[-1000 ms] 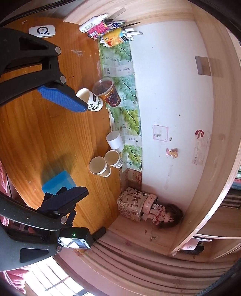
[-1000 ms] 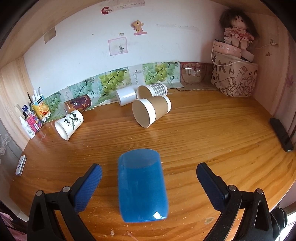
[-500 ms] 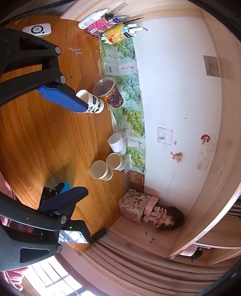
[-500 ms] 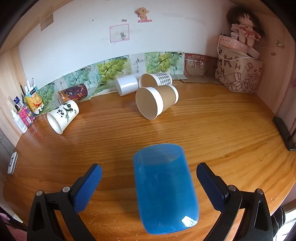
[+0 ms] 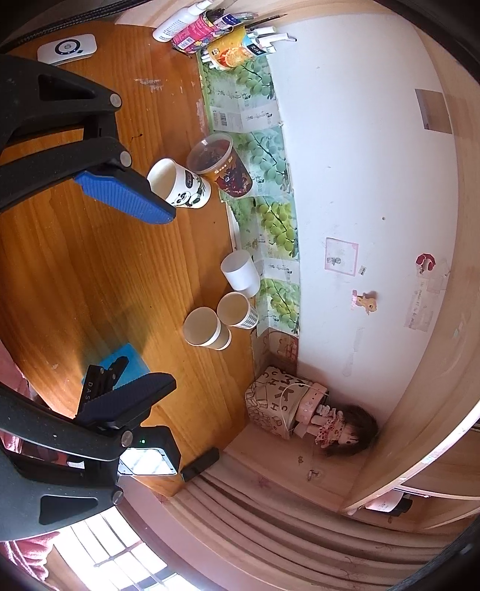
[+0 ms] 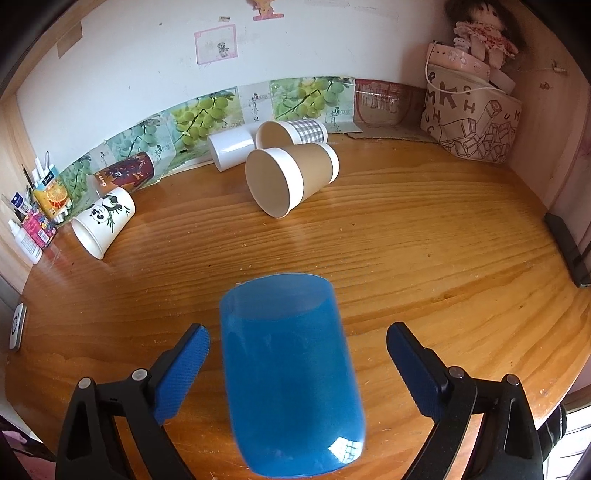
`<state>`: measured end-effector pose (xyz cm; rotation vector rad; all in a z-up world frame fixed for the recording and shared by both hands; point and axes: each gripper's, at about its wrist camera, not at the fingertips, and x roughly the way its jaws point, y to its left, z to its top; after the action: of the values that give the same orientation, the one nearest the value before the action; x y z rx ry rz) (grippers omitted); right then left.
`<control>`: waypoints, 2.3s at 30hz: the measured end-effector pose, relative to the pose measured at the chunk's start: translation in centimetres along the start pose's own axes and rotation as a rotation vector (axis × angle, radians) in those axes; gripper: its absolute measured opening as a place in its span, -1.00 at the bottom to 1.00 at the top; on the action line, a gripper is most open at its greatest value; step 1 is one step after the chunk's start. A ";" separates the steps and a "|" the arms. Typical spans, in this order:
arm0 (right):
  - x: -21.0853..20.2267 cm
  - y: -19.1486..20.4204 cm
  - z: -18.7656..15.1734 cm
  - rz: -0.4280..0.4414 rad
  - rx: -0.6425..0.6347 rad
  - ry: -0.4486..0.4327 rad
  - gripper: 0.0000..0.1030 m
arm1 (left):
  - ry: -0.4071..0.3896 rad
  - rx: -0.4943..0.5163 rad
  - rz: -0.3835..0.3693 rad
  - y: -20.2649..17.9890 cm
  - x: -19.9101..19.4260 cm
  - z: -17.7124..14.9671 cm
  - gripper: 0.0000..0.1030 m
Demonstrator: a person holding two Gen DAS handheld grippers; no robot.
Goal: Flip cup upright
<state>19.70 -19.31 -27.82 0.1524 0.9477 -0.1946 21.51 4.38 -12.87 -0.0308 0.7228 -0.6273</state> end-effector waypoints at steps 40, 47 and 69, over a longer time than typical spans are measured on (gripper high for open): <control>-3.2 1.4 0.7 0.023 -0.009 -0.136 0.39 | 0.030 0.020 -0.013 0.8 -0.8 -0.4 0.66; -3.7 2.0 0.2 0.014 -0.006 -0.140 0.39 | 0.036 0.034 -0.022 1.0 -1.1 -0.8 0.66; -8.2 2.0 -0.8 0.019 -0.021 -0.140 0.58 | 0.176 -0.064 -0.108 -1.0 -0.3 -3.9 0.66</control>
<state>14.91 -16.39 -21.51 0.1268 0.8086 -0.1759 18.40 4.38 -15.38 -0.0750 0.9160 -0.7161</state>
